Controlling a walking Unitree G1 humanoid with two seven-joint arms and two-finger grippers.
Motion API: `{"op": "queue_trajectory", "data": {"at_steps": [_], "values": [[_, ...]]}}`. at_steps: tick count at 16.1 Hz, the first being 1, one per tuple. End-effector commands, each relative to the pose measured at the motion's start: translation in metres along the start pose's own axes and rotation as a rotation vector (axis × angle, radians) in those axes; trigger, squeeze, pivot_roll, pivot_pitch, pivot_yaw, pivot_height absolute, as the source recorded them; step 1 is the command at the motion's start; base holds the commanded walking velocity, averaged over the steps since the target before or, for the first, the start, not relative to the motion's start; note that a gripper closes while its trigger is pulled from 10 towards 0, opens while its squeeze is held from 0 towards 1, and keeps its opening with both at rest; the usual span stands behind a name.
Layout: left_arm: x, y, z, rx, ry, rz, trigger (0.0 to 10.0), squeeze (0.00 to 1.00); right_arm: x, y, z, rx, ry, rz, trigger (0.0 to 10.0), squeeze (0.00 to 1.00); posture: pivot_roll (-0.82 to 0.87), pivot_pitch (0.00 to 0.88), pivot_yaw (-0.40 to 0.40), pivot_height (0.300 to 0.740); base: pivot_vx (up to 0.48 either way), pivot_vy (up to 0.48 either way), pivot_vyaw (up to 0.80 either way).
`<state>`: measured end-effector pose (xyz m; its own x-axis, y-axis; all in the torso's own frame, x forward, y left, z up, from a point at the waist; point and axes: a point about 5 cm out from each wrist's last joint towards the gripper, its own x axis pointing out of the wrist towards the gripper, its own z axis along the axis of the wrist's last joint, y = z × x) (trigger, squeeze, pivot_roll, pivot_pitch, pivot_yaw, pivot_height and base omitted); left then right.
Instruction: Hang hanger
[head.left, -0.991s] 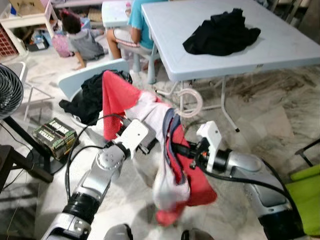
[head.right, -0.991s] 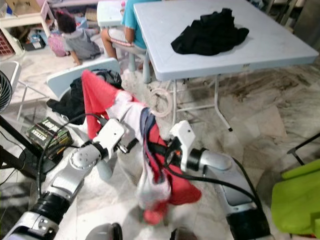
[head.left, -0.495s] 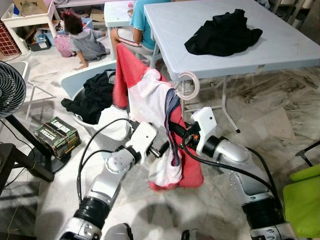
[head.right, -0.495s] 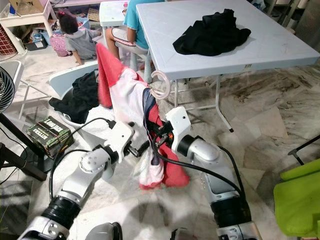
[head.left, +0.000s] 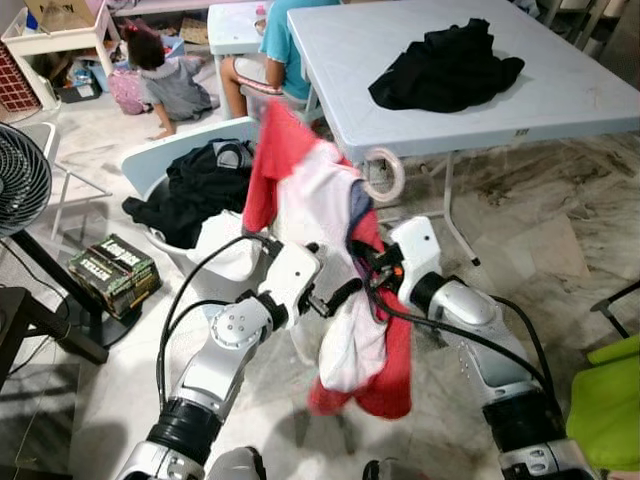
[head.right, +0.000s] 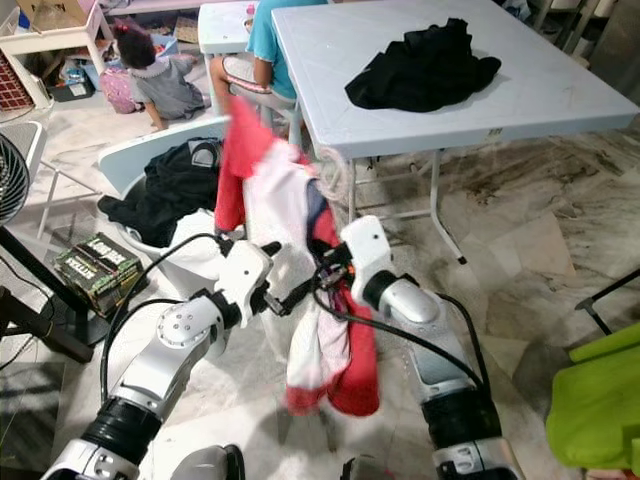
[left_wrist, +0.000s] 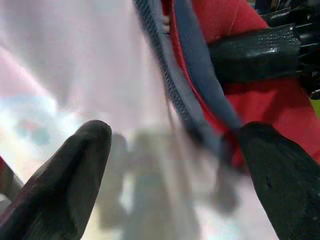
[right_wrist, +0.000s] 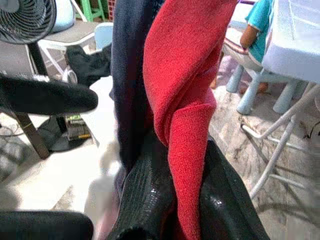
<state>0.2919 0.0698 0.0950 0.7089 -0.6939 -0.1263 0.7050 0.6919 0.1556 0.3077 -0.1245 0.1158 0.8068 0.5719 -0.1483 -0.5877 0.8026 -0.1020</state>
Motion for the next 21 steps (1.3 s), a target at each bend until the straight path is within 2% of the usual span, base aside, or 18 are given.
{"op": "queue_trajectory", "data": {"at_steps": [1,2,4,6,8,11,13,15,16,17,18,19,21], "values": [[-0.003,0.002,0.000,0.046,0.003,0.011,6.4,0.00,0.002,-0.003,0.011,-0.045,-0.039,-0.003,10.0,0.00,-0.03,0.058,0.011,0.740,0.000,0.000,0.00],[-0.005,0.009,0.001,0.066,-0.004,0.058,8.7,0.00,0.001,-0.007,0.009,-0.065,-0.031,-0.015,10.0,0.00,-0.03,0.059,0.012,0.740,0.000,0.000,0.00],[-0.008,0.022,0.007,0.062,-0.045,0.153,10.0,0.00,0.000,-0.013,0.005,-0.093,-0.017,-0.057,10.0,0.00,-0.03,0.059,0.012,0.740,0.000,0.000,0.00],[-0.011,0.034,0.014,0.077,-0.079,0.237,10.0,0.00,0.001,-0.013,0.003,-0.071,-0.017,-0.058,10.0,0.00,-0.03,0.059,0.012,0.740,0.000,0.000,0.00],[-0.009,0.038,0.014,0.072,-0.077,0.249,10.0,0.00,0.001,-0.006,0.004,-0.061,-0.025,-0.018,10.0,0.00,-0.03,0.062,0.012,0.740,0.000,0.000,0.00],[-0.006,0.036,0.017,0.064,-0.093,0.241,10.0,0.00,0.002,0.001,0.009,-0.046,-0.062,0.041,10.0,0.00,-0.03,0.062,0.012,0.740,0.000,0.000,0.00],[-0.003,0.033,0.017,0.056,-0.096,0.228,10.0,0.00,-0.004,0.013,0.015,-0.006,-0.103,0.151,10.0,0.00,-0.04,0.063,0.011,0.740,0.000,0.000,0.00],[-0.001,0.027,0.015,0.031,-0.094,0.198,10.0,0.00,-0.008,0.015,0.016,0.005,-0.111,0.186,10.0,0.00,-0.04,0.068,0.009,0.740,0.000,0.000,0.00],[0.000,0.026,0.013,0.038,-0.089,0.195,9.6,0.00,-0.008,0.015,0.017,0.027,-0.117,0.192,10.0,0.00,-0.04,0.068,0.009,0.740,0.000,0.000,0.00],[0.001,0.026,0.014,0.029,-0.095,0.197,4.3,0.00,-0.009,0.018,0.020,0.052,-0.126,0.226,10.0,0.00,-0.04,0.068,0.011,0.740,0.000,0.000,0.00],[0.002,0.026,0.014,0.029,-0.096,0.197,1.7,0.00,-0.010,0.020,0.021,0.063,-0.131,0.241,10.0,0.00,-0.04,0.068,0.011,0.740,0.000,0.000,0.00],[0.003,0.028,0.015,0.028,-0.099,0.203,0.0,0.00,-0.011,0.024,0.024,0.094,-0.137,0.279,10.0,0.00,-0.04,0.069,0.013,0.740,0.000,0.000,0.00],[0.002,0.037,0.015,0.038,-0.097,0.254,0.0,0.00,-0.017,0.029,0.021,0.098,-0.111,0.348,10.0,0.00,-0.04,0.069,0.013,0.740,0.000,0.000,0.00]]}}
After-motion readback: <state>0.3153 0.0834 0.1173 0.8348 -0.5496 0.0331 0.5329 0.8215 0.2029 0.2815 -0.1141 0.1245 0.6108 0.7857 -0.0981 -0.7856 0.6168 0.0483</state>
